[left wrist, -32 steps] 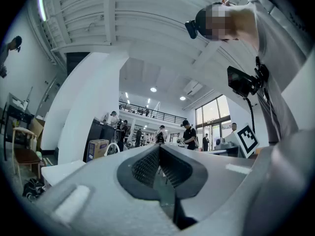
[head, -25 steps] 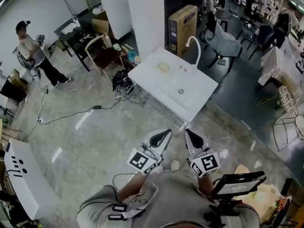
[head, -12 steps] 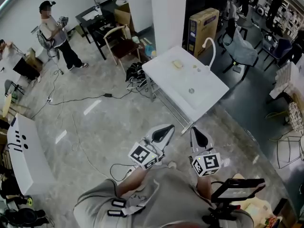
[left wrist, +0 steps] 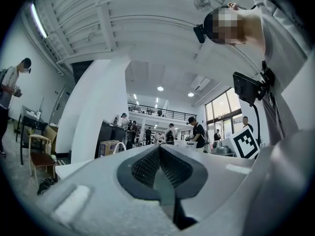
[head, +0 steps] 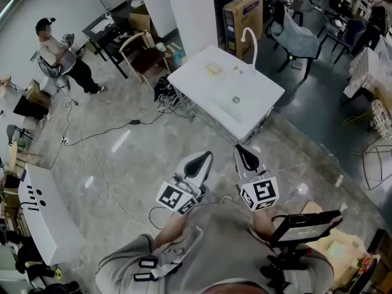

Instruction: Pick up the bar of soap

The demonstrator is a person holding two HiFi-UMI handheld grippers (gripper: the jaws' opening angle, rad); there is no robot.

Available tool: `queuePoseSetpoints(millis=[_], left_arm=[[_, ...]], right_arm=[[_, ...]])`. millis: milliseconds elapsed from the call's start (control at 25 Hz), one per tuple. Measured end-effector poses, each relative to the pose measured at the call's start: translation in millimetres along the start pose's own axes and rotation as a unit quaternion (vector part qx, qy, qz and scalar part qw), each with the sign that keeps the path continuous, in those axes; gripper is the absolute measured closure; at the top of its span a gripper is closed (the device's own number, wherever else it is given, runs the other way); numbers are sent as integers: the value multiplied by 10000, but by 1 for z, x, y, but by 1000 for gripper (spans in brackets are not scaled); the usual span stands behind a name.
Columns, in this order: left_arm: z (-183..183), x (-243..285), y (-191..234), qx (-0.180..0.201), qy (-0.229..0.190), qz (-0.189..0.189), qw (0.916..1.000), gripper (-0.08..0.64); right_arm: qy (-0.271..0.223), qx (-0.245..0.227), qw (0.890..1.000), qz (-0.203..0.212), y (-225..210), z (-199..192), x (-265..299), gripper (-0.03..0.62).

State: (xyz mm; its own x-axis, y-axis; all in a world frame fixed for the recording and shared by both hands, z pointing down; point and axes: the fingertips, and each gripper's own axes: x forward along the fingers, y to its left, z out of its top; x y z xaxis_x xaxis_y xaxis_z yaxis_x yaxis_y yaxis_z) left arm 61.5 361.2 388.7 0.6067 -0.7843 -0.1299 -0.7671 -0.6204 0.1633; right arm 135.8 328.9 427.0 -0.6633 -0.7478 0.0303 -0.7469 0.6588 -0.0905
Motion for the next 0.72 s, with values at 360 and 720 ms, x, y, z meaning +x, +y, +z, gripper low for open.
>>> queuePoseSetpoints(millis=[360,720], left_arm=[[-7,14,8,-107,-46,-167,9998,571],[-2,32,53,-203,-4,-357,9992,571]], right_arm=[[101,-38,9997,-209,-12,-9,1,583],[247,-90,9987,-442,-23,-2,37,583]])
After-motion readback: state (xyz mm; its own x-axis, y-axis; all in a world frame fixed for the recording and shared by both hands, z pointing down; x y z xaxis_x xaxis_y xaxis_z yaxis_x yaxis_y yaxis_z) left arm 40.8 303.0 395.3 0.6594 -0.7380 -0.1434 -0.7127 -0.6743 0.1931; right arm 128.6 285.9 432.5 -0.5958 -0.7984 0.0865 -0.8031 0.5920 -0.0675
